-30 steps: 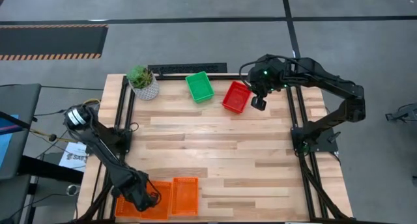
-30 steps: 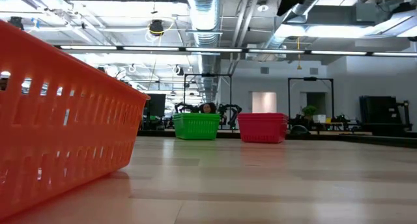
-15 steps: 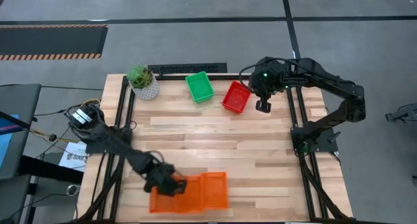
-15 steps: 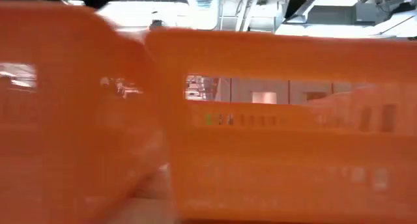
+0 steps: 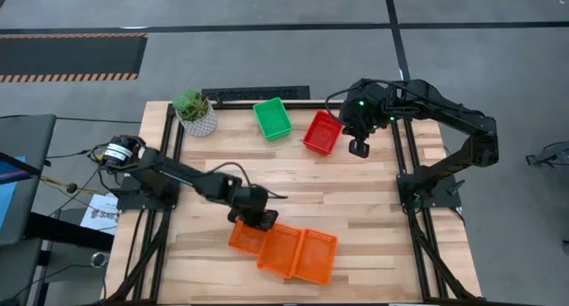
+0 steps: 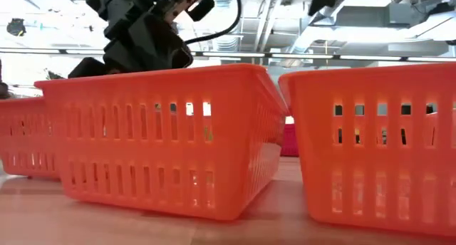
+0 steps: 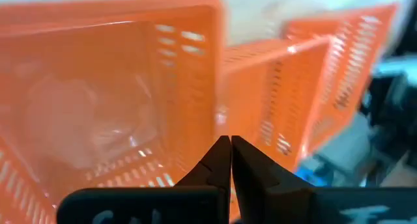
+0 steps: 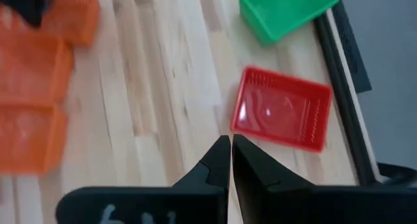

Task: Stack baskets by color
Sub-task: Move the orange bins to the bottom center of the table, then stack the left orange bin on the right orange bin

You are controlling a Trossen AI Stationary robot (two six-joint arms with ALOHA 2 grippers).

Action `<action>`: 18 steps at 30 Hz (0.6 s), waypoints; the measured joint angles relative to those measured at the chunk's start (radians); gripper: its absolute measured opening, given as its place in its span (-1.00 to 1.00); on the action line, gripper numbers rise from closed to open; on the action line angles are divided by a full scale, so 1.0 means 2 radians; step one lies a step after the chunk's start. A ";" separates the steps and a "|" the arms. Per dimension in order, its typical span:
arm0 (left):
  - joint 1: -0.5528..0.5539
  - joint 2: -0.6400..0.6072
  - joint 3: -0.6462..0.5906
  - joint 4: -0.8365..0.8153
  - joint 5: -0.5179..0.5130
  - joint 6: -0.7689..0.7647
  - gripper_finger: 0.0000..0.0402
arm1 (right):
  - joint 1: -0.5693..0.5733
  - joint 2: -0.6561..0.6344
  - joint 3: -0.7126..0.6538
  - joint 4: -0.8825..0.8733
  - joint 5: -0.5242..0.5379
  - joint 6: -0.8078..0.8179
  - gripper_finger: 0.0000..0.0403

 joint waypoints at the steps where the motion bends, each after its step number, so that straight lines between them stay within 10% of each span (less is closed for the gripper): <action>1: 0.007 -0.001 0.006 -0.008 0.012 0.018 -1.00 | 0.000 0.000 0.000 0.011 -0.003 0.010 -0.80; 9: 0.043 -0.077 0.070 -0.234 0.022 0.186 -1.00 | 0.012 0.006 -0.061 0.192 -0.042 0.103 -0.55; 18: 0.034 -0.288 0.107 -0.438 -0.207 0.176 -0.92 | 0.089 0.129 -0.087 0.371 -0.040 0.140 -0.16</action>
